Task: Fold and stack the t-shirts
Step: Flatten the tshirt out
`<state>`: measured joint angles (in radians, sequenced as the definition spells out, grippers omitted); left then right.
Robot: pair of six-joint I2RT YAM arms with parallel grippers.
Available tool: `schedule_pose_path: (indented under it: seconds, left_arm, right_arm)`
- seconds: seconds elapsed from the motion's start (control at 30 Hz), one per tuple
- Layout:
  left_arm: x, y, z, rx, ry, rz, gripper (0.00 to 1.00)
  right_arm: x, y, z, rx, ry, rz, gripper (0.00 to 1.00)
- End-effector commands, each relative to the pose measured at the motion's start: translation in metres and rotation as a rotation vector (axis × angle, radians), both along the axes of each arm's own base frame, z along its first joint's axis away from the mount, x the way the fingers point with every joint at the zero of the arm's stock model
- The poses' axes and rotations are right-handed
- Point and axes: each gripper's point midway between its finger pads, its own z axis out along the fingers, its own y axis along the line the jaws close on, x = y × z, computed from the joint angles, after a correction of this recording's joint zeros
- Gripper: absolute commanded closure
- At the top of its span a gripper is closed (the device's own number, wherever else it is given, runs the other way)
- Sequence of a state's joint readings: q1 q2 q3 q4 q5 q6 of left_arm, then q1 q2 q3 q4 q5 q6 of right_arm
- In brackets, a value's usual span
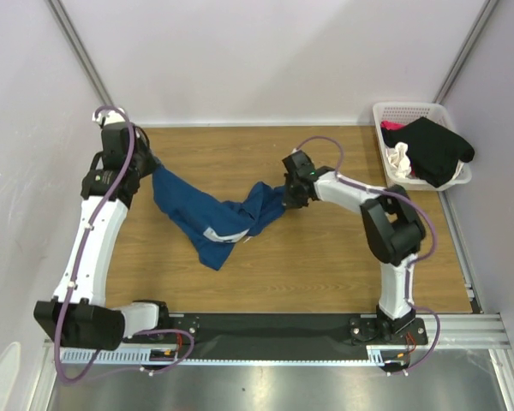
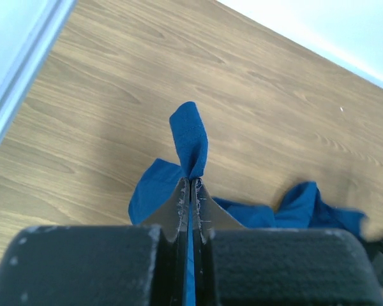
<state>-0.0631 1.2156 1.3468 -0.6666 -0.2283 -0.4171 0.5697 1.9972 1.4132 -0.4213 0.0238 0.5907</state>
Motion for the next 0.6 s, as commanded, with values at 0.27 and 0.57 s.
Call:
schedule_pose_path:
  seconds: [0.27,0.57]
  left_arm:
    - [0.049,0.03,0.038,0.056,-0.059,0.102,1.0]
    - [0.062,0.02,0.086,0.077,-0.122,0.007,1.0]
  right_arm:
    - [-0.085,-0.144,0.116,-0.123,-0.105,-0.238,1.0]
    - [-0.125,-0.23,0.183,-0.077,-0.24,-0.484,1.0]
